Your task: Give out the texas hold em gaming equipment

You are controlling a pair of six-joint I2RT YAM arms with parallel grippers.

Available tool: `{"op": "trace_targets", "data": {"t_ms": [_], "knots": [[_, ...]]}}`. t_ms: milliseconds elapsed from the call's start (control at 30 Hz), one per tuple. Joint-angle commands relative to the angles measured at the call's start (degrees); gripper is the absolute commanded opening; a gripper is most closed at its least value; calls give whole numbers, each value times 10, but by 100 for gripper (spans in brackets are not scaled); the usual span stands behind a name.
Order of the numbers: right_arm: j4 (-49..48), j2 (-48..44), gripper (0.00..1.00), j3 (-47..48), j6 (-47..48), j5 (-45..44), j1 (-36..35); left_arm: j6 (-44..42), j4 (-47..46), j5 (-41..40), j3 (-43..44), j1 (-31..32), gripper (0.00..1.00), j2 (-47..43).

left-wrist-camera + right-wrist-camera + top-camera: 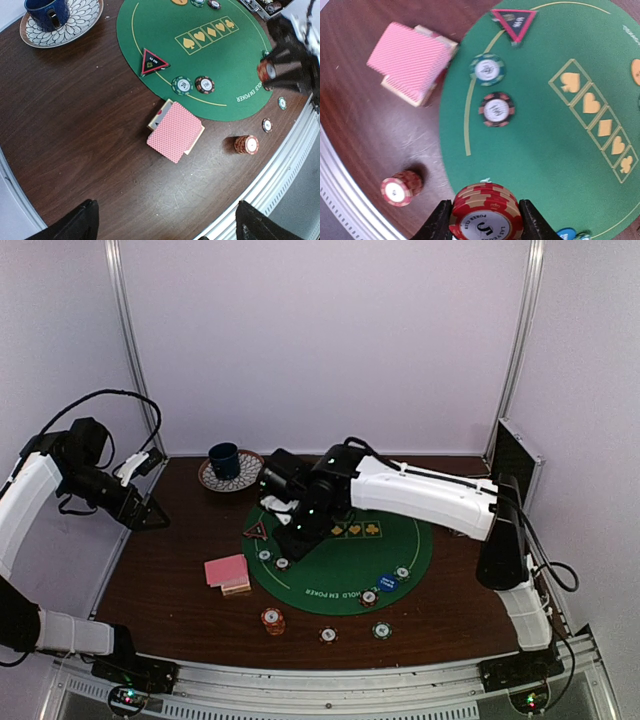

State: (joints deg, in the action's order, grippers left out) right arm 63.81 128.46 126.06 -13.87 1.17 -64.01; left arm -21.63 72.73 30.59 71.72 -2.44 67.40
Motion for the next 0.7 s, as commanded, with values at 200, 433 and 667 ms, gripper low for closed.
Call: {"op": "trace_targets", "data": {"t_ms": [200, 433, 667], "knots": [[-13, 24, 35, 9, 21, -48, 191, -9, 2, 0, 17, -4, 98, 2], [1, 121, 34, 120, 25, -34, 243, -11, 2, -4, 23, -4, 98, 11], [-30, 187, 35, 171, 18, -17, 246, -11, 2, 0, 28, -4, 98, 25]]}}
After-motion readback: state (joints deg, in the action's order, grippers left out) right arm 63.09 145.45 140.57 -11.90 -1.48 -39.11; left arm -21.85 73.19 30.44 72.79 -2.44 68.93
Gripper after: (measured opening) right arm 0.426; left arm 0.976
